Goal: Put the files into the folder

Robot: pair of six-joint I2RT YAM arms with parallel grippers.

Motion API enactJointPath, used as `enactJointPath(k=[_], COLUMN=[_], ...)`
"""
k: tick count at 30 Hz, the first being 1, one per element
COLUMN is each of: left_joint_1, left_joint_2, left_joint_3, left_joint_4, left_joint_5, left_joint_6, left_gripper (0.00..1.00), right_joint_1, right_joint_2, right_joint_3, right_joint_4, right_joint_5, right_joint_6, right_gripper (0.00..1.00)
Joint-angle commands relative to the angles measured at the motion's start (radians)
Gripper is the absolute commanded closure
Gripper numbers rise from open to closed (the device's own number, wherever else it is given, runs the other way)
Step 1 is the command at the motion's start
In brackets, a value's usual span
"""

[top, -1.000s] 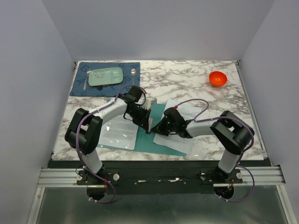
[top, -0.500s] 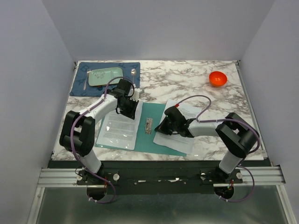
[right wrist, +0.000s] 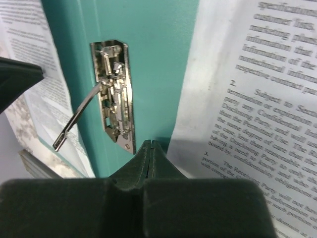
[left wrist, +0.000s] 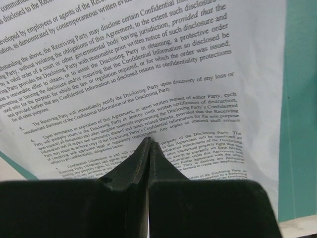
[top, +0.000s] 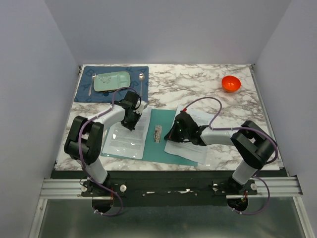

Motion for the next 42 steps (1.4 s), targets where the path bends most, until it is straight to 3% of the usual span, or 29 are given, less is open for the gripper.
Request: enactJointPath(k=[1,22,31,36,42], left_joint_1=[-0.006,-0.042,-0.056,-0.059,-0.059], left_joint_2=[0.027,-0.015,-0.024,-0.051,-0.082], left_joint_3=[-0.026,-0.052,-0.053,-0.059,-0.056], left_joint_4=[0.018,-0.057,-0.092,-0.115,-0.140], left_joint_5=[-0.079,-0.110,-0.128,-0.127,-0.139], left_joint_6=[0.014,0.030,0.048,0.068,0.080], left_gripper=[0.92,0.95,0.96,0.99,1.00], right_joint_1=[0.017,0.083,0.081,0.068,0.011], right_joint_2=[-0.014,0.140,0.195,0.171,0.174], right_joint_3=[0.044,0.107,0.143,0.146,0.188], right_joint_4=[0.098,0.185,0.302,0.284,0.238], right_joint_5=[-0.089,-0.155,-0.131,-0.059,-0.076], right_joint_6=[-0.062,0.007,0.096,0.104,0.072], right_gripper=[0.99,1.00,1.00,1.00,1.00])
